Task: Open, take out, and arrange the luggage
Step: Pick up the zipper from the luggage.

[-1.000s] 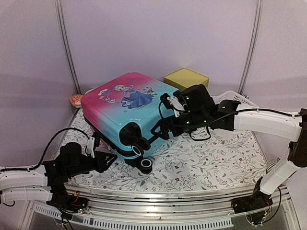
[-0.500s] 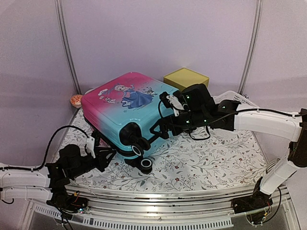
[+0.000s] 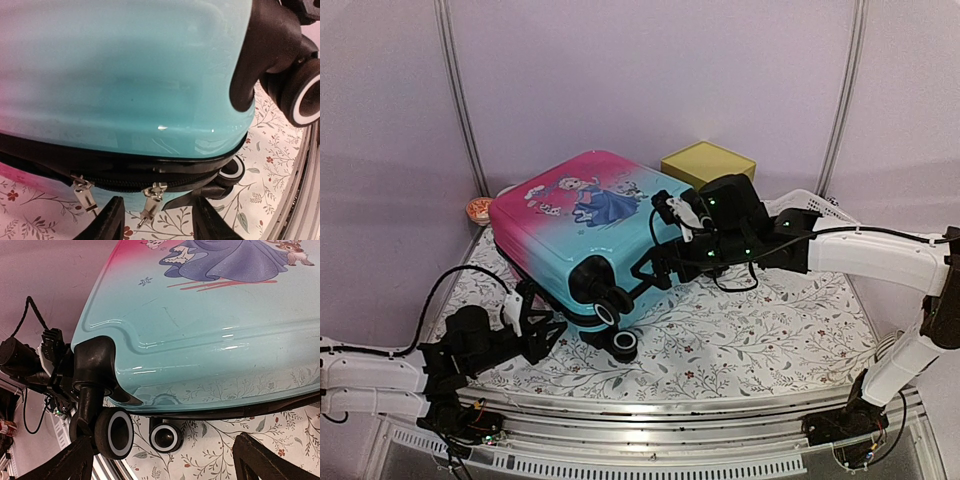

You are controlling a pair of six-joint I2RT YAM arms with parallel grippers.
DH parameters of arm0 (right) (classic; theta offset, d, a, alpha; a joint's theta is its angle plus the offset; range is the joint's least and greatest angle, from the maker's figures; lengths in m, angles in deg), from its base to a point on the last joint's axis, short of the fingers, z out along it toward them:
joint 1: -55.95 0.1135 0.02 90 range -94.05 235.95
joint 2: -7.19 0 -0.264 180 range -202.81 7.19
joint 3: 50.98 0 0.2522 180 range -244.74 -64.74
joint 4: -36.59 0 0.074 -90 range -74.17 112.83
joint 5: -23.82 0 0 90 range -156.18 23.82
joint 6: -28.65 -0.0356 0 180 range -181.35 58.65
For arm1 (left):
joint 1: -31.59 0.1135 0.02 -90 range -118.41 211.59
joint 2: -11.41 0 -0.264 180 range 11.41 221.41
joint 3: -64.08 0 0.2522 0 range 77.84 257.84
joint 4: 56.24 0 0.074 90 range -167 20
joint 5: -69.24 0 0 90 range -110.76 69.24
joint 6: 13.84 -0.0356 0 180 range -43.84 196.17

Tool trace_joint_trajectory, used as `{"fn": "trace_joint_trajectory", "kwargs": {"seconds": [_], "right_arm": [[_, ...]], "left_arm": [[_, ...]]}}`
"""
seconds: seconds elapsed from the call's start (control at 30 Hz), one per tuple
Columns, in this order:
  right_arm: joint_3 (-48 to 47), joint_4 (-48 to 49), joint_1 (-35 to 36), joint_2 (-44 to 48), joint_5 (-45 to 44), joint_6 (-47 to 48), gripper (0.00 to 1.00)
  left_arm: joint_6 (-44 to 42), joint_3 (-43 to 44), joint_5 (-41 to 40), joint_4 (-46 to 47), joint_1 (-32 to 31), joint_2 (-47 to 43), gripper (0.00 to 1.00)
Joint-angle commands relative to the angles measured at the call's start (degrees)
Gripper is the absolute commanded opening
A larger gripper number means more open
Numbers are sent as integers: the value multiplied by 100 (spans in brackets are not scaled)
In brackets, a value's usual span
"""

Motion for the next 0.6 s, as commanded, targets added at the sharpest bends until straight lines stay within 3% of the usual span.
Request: {"fn": "trace_joint_trajectory", "kwargs": {"seconds": [0.0,0.33,0.57], "right_arm": [[18,118,41,156,72,68,99],[34,115,48,196,22,61,99],[42,136,50,178,-2,78,99]], "left_arm": [[-173,-98,-1,381,-36,217,45],[-260,-57,-103,997,-39,1049,44],[-352,-241,-347,1379,-35,1057,16]]}}
